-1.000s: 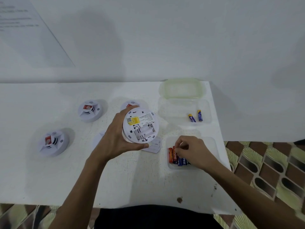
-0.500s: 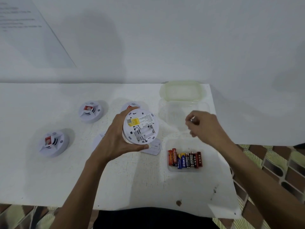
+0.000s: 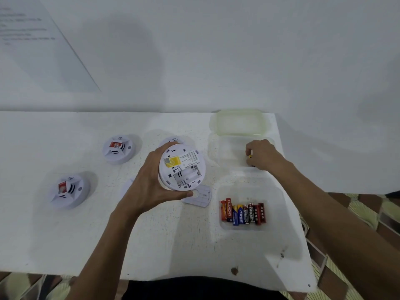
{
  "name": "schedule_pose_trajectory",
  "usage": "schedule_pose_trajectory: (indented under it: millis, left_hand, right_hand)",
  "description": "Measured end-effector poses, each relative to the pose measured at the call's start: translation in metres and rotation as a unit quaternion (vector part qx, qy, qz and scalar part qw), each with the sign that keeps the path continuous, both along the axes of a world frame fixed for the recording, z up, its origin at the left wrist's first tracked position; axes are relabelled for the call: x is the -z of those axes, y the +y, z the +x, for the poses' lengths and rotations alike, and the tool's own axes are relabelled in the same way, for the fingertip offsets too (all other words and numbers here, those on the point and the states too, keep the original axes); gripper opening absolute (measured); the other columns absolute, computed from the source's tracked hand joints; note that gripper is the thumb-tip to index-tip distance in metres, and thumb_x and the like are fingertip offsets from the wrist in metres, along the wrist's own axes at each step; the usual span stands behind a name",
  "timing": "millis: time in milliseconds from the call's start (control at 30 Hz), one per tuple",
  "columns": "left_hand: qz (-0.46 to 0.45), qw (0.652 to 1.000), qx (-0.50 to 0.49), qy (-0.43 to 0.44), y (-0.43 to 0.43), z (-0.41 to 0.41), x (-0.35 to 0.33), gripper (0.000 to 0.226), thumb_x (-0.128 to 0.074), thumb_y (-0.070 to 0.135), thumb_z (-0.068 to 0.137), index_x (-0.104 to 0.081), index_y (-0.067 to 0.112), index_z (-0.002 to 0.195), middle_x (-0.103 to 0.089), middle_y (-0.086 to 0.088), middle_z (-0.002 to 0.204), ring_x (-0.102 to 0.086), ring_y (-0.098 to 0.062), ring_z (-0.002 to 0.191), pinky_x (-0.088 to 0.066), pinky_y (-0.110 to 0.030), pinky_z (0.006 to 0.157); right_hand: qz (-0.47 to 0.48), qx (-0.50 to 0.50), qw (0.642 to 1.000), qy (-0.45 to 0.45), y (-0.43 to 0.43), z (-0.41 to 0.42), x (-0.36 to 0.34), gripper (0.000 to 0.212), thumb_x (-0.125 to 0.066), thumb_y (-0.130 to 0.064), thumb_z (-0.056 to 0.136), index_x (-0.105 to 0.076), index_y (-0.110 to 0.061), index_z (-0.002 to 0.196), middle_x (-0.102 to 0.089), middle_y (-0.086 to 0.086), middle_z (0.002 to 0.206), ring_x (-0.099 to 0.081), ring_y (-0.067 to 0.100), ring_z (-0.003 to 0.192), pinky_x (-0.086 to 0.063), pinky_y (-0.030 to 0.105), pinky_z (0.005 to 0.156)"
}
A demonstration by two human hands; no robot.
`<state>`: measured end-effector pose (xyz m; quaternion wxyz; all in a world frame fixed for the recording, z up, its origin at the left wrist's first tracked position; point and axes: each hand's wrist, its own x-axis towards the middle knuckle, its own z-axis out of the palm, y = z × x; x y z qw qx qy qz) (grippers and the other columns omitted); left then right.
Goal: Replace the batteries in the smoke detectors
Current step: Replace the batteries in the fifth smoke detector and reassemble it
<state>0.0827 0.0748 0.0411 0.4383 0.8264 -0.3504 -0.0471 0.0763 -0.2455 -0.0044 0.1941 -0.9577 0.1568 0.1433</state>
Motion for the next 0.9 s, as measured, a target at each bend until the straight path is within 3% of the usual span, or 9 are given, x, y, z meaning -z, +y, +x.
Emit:
schedule_pose_trajectory:
  millis: [167,300,367,467,567,667,800,900]
  left_hand:
    - [-0.009,1.0,0.004,-0.008,-0.001,0.001,0.0,0.088,-0.066,0.074,0.062,-0.022,0.055,0.136,-0.032,0.034,0.139,-0.036,0.0,0.131,-0.029,-0.016,0.108]
    - [-0.019,1.0,0.0,0.004,-0.003,0.001,0.001,0.088,-0.066,0.074,0.063,-0.024,0.052,0.136,-0.033,0.033,0.139,-0.037,0.001,0.129,-0.029,-0.014,0.107]
    - [-0.026,1.0,-0.003,0.002,-0.006,0.001,0.001,0.09,-0.07,0.069,0.062,-0.027,0.045,0.137,-0.037,0.022,0.14,-0.039,-0.006,0.129,-0.032,-0.021,0.107]
    - [-0.022,1.0,-0.004,0.004,-0.008,0.001,0.003,0.091,-0.07,0.07,0.062,-0.027,0.041,0.137,-0.037,0.018,0.14,-0.039,-0.005,0.129,-0.031,-0.018,0.107]
    - [0.006,1.0,-0.015,0.016,-0.007,0.001,0.01,0.094,-0.063,0.077,0.061,-0.024,0.04,0.138,-0.031,0.016,0.144,-0.034,-0.004,0.133,-0.026,-0.022,0.112]
    - [0.01,1.0,-0.014,0.014,-0.009,0.0,0.01,0.09,-0.059,0.08,0.062,-0.019,0.052,0.138,-0.03,0.016,0.144,-0.031,0.001,0.132,-0.024,-0.023,0.114]
    - [-0.005,1.0,-0.014,0.008,-0.01,-0.001,0.001,0.093,-0.068,0.072,0.059,-0.02,0.054,0.136,-0.038,0.004,0.144,-0.037,-0.011,0.132,-0.033,-0.04,0.111]
    - [0.002,1.0,-0.007,0.018,-0.007,0.001,-0.003,0.09,-0.066,0.078,0.057,-0.019,0.061,0.132,-0.035,0.023,0.142,-0.035,-0.004,0.132,-0.031,-0.041,0.112]
  right_hand:
    - [0.14,0.052,0.983,-0.104,0.004,-0.008,-0.017,0.012,-0.071,-0.014,0.085,-0.066,-0.014,0.095,-0.069,0.006,0.089,-0.065,0.023,0.077,-0.052,0.028,0.061]
    - [0.328,0.103,0.918,-0.198,0.028,-0.029,-0.049,0.014,-0.075,-0.011,0.084,-0.066,-0.011,0.095,-0.073,0.005,0.081,-0.072,0.022,0.073,-0.061,0.038,0.075]
    - [0.405,0.113,0.877,-0.232,0.046,-0.041,-0.065,0.015,-0.074,-0.008,0.084,-0.065,-0.008,0.097,-0.073,0.009,0.081,-0.071,0.023,0.072,-0.061,0.037,0.075]
    - [0.473,0.111,0.83,-0.272,0.076,-0.057,-0.084,0.02,-0.074,-0.006,0.084,-0.061,-0.003,0.099,-0.074,0.009,0.081,-0.071,0.026,0.073,-0.061,0.036,0.074]
    - [0.462,0.063,0.831,-0.304,0.101,-0.069,-0.092,0.018,-0.074,-0.006,0.084,-0.06,-0.008,0.096,-0.075,0.003,0.085,-0.07,0.022,0.077,-0.06,0.035,0.077]
    - [0.421,-0.028,0.847,-0.323,0.113,-0.074,-0.092,0.013,-0.07,-0.005,0.087,-0.063,-0.012,0.095,-0.073,-0.006,0.089,-0.071,0.01,0.085,-0.057,0.024,0.079]
    - [0.325,-0.161,0.856,-0.368,0.116,-0.073,-0.085,0.011,-0.067,-0.003,0.089,-0.068,-0.004,0.1,-0.071,-0.002,0.096,-0.069,0.006,0.091,-0.056,0.019,0.081]
    - [0.192,-0.257,0.841,-0.435,0.114,-0.067,-0.078,0.015,-0.07,-0.007,0.089,-0.072,-0.005,0.103,-0.073,0.004,0.1,-0.067,0.017,0.091,-0.056,0.029,0.079]
